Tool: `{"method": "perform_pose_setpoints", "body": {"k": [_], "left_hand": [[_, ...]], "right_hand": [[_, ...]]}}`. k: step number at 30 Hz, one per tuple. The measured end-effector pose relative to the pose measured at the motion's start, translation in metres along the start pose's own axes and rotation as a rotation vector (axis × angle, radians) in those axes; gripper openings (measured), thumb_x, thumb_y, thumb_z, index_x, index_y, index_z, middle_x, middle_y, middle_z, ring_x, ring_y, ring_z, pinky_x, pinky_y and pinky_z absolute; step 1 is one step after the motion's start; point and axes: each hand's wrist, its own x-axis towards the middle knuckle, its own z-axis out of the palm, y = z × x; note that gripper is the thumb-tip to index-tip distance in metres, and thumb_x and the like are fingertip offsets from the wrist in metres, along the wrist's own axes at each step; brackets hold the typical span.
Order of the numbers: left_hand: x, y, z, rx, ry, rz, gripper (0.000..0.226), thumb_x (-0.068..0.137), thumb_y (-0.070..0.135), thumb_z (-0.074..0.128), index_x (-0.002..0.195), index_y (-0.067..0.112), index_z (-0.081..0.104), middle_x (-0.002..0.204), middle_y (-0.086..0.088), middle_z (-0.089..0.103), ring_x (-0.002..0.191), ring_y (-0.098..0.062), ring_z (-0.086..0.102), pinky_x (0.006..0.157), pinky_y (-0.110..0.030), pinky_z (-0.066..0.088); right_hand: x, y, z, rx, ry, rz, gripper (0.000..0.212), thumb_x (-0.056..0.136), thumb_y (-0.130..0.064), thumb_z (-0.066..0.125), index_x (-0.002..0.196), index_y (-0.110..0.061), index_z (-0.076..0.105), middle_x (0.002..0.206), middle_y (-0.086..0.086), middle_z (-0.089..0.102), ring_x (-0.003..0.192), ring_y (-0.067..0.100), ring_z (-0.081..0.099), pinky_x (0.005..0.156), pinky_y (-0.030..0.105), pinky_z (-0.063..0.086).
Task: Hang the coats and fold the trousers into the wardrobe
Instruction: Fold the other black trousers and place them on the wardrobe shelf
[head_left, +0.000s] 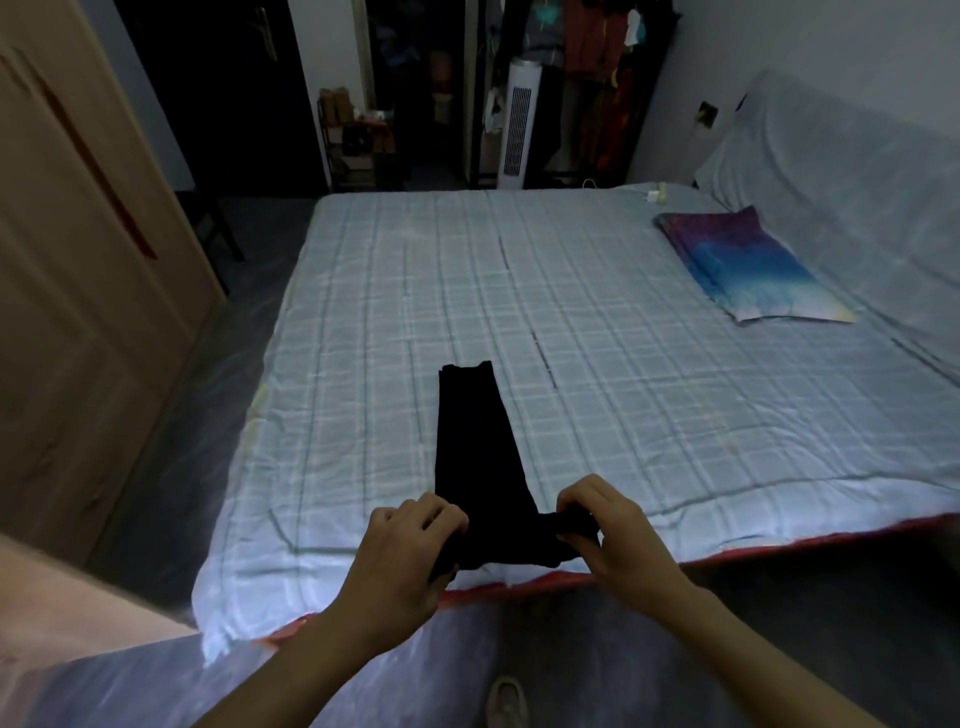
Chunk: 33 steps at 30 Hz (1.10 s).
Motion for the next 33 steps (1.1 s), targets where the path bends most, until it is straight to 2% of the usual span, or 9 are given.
{"method": "perform_pose_setpoints", "body": {"k": [4, 9, 13, 17, 21, 26, 30, 33], "left_hand": [[0.026, -0.007, 0.002, 0.001, -0.012, -0.013, 0.047, 0.069, 0.022, 0.079, 0.105, 0.033, 0.051, 0.101, 0.017, 0.053, 0.079, -0.007, 0.055, 0.073, -0.03, 0.046], [0.085, -0.033, 0.008, -0.006, -0.011, -0.076, 0.042, 0.075, 0.026, 0.071, 0.111, 0.034, 0.05, 0.104, 0.016, 0.054, 0.086, -0.009, 0.058, 0.077, -0.033, 0.043], [0.135, -0.057, 0.012, -0.002, -0.016, -0.109, 0.046, 0.077, 0.024, 0.072, 0.115, 0.034, 0.048, 0.108, 0.017, 0.053, 0.094, -0.011, 0.059, 0.078, -0.038, 0.043], [0.178, -0.084, 0.015, -0.022, -0.035, -0.181, 0.046, 0.08, 0.021, 0.071, 0.114, 0.036, 0.044, 0.105, 0.017, 0.053, 0.093, -0.011, 0.058, 0.079, -0.038, 0.041], [0.224, -0.127, 0.026, -0.082, -0.084, -0.226, 0.043, 0.082, 0.023, 0.071, 0.112, 0.034, 0.043, 0.102, 0.017, 0.055, 0.088, -0.01, 0.058, 0.081, -0.043, 0.049], [0.282, -0.193, 0.052, -0.1, -0.147, -0.238, 0.042, 0.085, 0.024, 0.069, 0.117, 0.037, 0.045, 0.105, 0.015, 0.051, 0.091, -0.012, 0.057, 0.085, -0.047, 0.049], [0.323, -0.248, 0.085, -0.118, -0.175, -0.234, 0.044, 0.086, 0.023, 0.067, 0.121, 0.037, 0.044, 0.11, 0.012, 0.053, 0.099, -0.013, 0.057, 0.087, -0.045, 0.046], [0.352, -0.286, 0.115, -0.137, -0.196, -0.27, 0.047, 0.087, 0.021, 0.066, 0.126, 0.035, 0.045, 0.115, 0.011, 0.053, 0.104, -0.015, 0.057, 0.089, -0.044, 0.044]], "right_hand": [[0.02, 0.017, -0.007, 0.027, 0.021, 0.006, 0.038, 0.08, 0.0, 0.07, 0.094, -0.032, 0.054, 0.091, -0.018, 0.053, 0.08, 0.006, 0.056, 0.071, 0.016, 0.045], [0.073, 0.057, -0.008, 0.084, 0.041, 0.033, 0.03, 0.08, 0.003, 0.069, 0.097, -0.021, 0.06, 0.092, -0.011, 0.058, 0.083, 0.008, 0.057, 0.074, 0.017, 0.045], [0.124, 0.088, -0.008, 0.133, 0.041, 0.053, 0.025, 0.081, 0.0, 0.067, 0.099, -0.017, 0.061, 0.093, -0.01, 0.059, 0.083, 0.006, 0.057, 0.075, 0.015, 0.044], [0.176, 0.114, -0.001, 0.157, 0.0, 0.086, 0.026, 0.081, 0.0, 0.068, 0.099, -0.016, 0.062, 0.093, -0.008, 0.062, 0.084, 0.006, 0.059, 0.077, 0.017, 0.045], [0.232, 0.146, 0.018, 0.141, -0.045, 0.134, 0.026, 0.081, 0.0, 0.068, 0.101, -0.015, 0.062, 0.095, -0.005, 0.063, 0.088, 0.006, 0.059, 0.08, 0.02, 0.045], [0.291, 0.19, 0.052, 0.127, -0.07, 0.225, 0.025, 0.083, -0.001, 0.067, 0.101, -0.018, 0.062, 0.096, -0.006, 0.063, 0.09, 0.006, 0.059, 0.081, 0.021, 0.046], [0.334, 0.234, 0.088, 0.114, -0.079, 0.286, 0.025, 0.084, 0.0, 0.065, 0.102, -0.017, 0.061, 0.097, -0.003, 0.063, 0.09, 0.008, 0.059, 0.081, 0.025, 0.048], [0.366, 0.271, 0.115, 0.099, -0.113, 0.336, 0.026, 0.084, 0.0, 0.065, 0.102, -0.019, 0.061, 0.097, -0.004, 0.062, 0.089, 0.006, 0.059, 0.08, 0.023, 0.047]]}}
